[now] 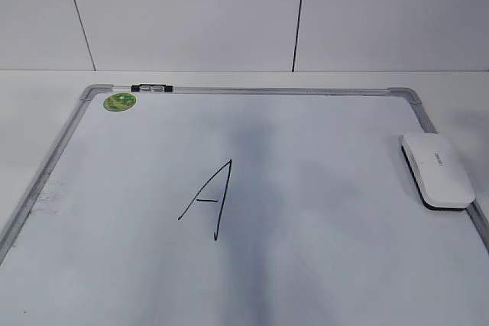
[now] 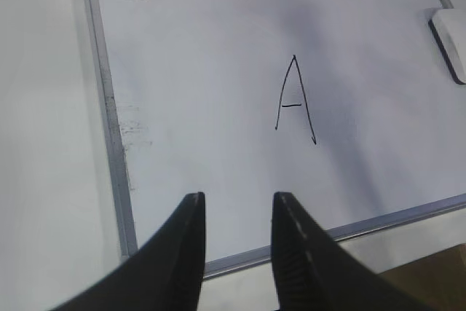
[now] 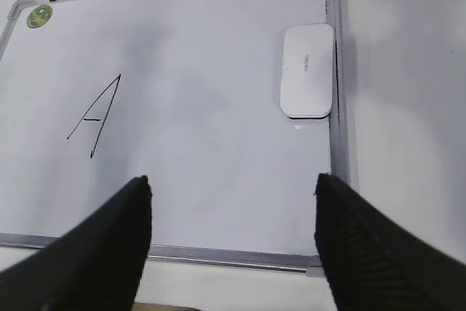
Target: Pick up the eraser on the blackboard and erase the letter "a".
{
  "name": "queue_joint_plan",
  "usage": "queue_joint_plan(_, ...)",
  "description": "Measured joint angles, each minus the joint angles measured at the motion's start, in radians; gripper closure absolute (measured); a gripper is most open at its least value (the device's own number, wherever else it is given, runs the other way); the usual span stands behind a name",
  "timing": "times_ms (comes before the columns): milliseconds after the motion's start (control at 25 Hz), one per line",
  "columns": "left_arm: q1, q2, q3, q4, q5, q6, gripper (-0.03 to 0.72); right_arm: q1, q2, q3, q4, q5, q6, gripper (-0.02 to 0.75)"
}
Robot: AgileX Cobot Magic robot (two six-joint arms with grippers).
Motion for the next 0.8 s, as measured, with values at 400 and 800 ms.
queue_joint_plan(400,0.000,-0.268,0.144,-0.003,0.006,0.000,0.453,0.013,-0.190,0.132,0.024,0.005,0.000,0.180)
queue_joint_plan(800,-0.085,-0.424,0.283,0.097,0.012,0.005,0.453,0.034,-0.341,0.362,0.001,0.006,-0.004,0.180)
